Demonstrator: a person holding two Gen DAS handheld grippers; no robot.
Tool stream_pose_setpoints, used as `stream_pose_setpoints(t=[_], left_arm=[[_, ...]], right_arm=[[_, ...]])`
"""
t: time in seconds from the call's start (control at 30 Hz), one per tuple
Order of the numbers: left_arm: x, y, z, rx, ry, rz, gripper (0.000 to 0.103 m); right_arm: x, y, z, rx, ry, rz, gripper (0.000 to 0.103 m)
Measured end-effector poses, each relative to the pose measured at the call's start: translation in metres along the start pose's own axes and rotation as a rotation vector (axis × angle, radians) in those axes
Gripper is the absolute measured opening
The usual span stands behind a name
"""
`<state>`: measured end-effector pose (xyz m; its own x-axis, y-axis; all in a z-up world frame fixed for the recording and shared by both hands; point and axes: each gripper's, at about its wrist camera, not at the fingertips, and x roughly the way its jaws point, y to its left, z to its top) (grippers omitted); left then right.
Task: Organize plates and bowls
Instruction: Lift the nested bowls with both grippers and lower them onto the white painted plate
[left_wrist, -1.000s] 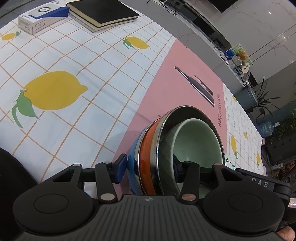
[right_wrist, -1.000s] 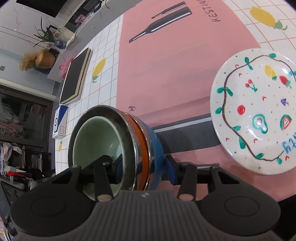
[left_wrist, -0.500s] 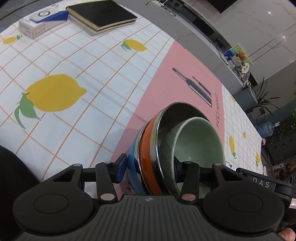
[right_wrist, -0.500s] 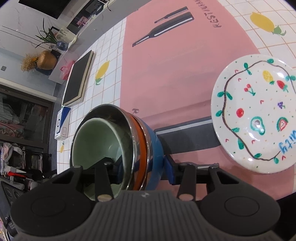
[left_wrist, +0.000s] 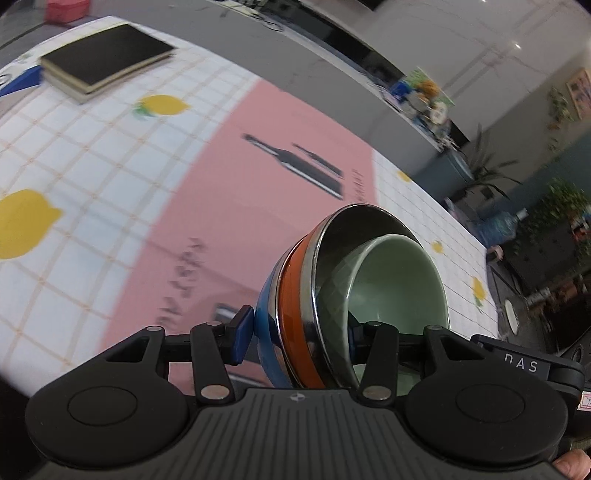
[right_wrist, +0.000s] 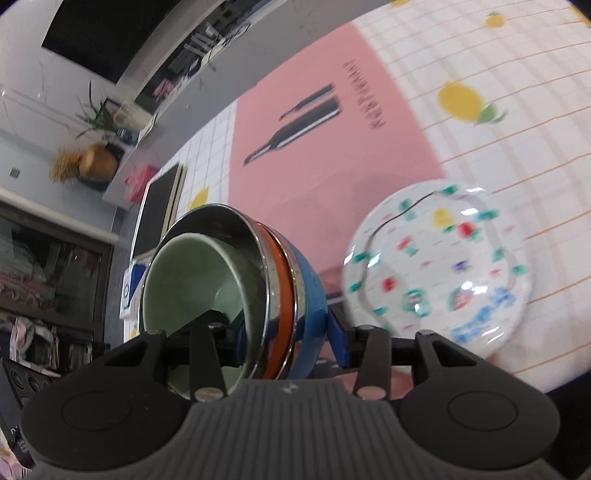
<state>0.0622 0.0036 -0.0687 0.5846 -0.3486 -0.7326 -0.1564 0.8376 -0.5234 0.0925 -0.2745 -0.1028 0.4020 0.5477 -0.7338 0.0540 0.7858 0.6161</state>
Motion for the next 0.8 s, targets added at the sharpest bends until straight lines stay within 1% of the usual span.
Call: stream_pose_setpoints(t=[0.17, 0.33, 0.57, 0.8], left_arm=[[0.021, -0.032, -0.003, 0.039, 0.025, -0.039, 0.053], [0.044, -0.051, -0.008, 0.054, 0.055, -0.062, 0.053], [0.065, -0.060, -0.014, 0.055, 0.087, -0.057, 0.053], [0.073, -0.059, -0.018, 0.059, 0.100, -0.038, 0.053]], right_arm=[[-0.025, -0.027, 0.012, 0.039, -0.051, -0.018, 0.043], [-0.040, -0.052, 0.021, 0.071, -0.073, -0.042, 0.043], [-0.037, -0.075, 0.027, 0.094, -0.067, -0.056, 0.043], [-0.030, -0.084, 0.026, 0.106, -0.054, -0.057, 0.043]])
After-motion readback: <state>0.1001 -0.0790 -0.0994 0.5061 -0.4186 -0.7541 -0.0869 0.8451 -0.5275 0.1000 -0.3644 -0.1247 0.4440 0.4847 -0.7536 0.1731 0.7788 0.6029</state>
